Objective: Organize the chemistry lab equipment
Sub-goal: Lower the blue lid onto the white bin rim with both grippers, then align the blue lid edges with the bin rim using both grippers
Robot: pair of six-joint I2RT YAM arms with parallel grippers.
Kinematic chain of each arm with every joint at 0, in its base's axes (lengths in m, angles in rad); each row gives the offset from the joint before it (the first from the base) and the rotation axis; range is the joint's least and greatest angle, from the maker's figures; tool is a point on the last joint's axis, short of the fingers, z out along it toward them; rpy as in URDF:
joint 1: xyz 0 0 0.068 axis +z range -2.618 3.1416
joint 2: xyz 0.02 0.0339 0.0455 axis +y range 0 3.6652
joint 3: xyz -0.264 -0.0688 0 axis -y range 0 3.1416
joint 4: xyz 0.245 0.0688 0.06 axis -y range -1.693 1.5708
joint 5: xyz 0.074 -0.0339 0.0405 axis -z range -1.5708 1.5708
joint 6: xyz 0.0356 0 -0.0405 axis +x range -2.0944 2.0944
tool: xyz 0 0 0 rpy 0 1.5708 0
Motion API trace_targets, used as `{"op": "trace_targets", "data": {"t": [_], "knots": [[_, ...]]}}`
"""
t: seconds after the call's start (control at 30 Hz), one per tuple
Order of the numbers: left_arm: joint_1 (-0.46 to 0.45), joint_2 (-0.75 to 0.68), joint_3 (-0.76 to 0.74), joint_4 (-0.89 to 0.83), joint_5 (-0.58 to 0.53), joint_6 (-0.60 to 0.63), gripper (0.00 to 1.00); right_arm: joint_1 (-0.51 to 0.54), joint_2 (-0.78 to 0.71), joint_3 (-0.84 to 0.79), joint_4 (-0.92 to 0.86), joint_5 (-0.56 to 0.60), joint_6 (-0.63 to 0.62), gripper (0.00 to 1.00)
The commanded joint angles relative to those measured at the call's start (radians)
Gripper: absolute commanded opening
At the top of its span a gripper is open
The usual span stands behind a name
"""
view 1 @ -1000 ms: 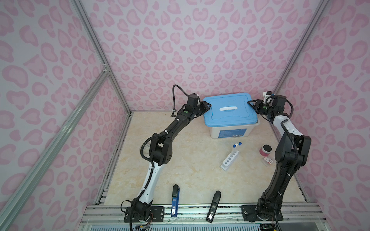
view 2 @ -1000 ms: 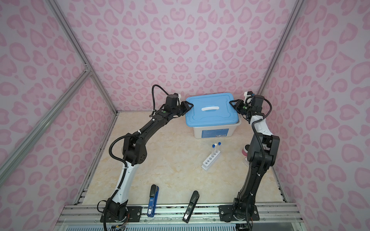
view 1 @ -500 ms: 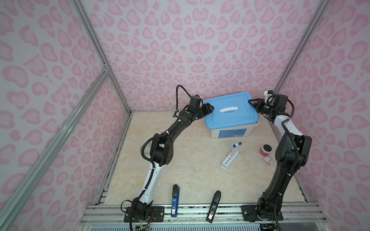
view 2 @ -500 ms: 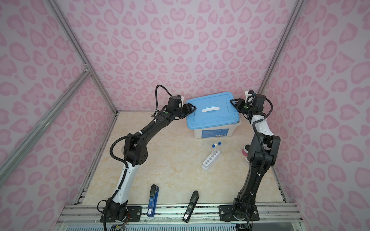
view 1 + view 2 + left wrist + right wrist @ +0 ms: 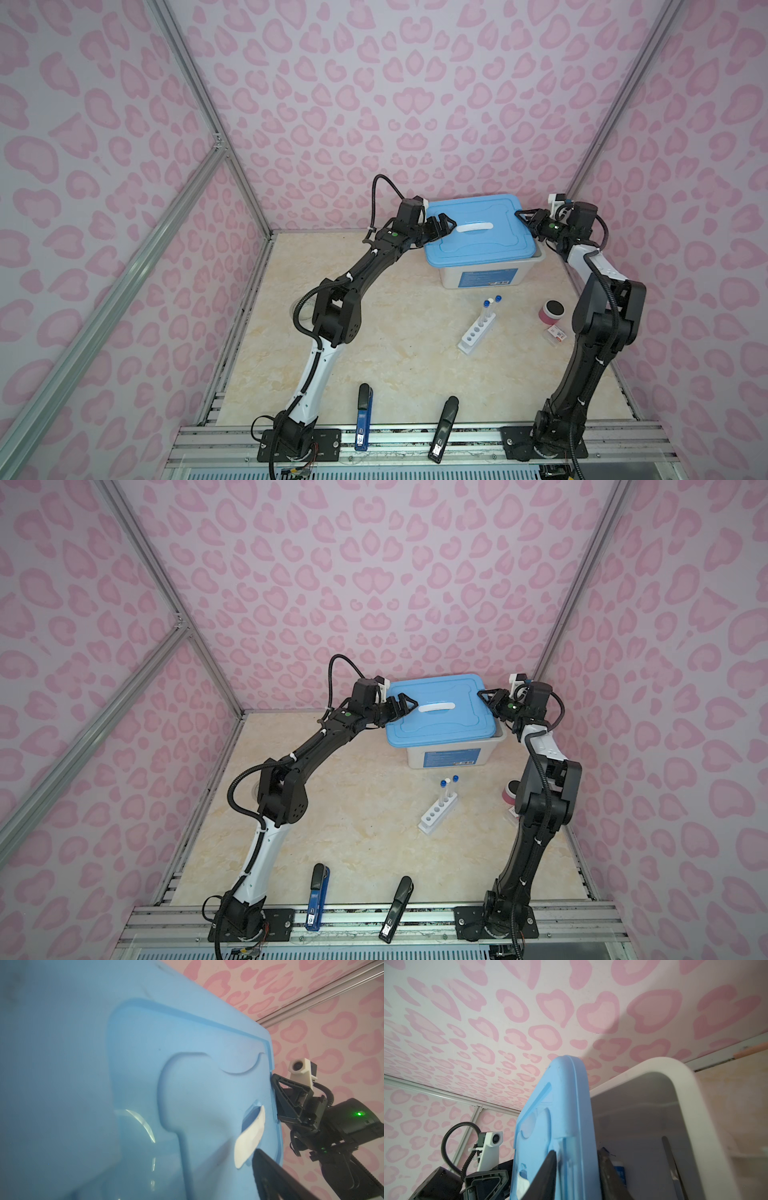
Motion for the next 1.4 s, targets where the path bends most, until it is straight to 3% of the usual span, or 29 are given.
{"op": "trace_targets", "data": {"t": [0.0, 0.37, 0.7, 0.97, 1.17, 1.37], "knots": [[0.002, -0.109, 0.012, -0.005, 0.021, 0.034, 0.97, -0.004, 0.010, -0.004, 0.083, -0.030, 0.042, 0.33], [0.056, -0.184, -0.014, -0.045, -0.038, 0.111, 0.97, -0.019, -0.009, 0.004, 0.045, -0.021, 0.017, 0.31], [0.066, -0.180, -0.013, -0.032, -0.021, 0.100, 0.97, -0.028, -0.013, 0.010, 0.026, -0.014, 0.008, 0.29], [0.063, -0.158, 0.016, -0.025, -0.001, 0.080, 0.97, -0.033, -0.023, 0.050, -0.147, 0.032, -0.127, 0.29], [0.059, -0.154, 0.024, -0.023, -0.001, 0.074, 0.97, -0.033, -0.020, 0.113, -0.381, 0.125, -0.313, 0.40], [0.056, -0.146, 0.026, -0.020, 0.001, 0.065, 0.97, -0.032, -0.013, 0.148, -0.486, 0.182, -0.397, 0.48]]}}
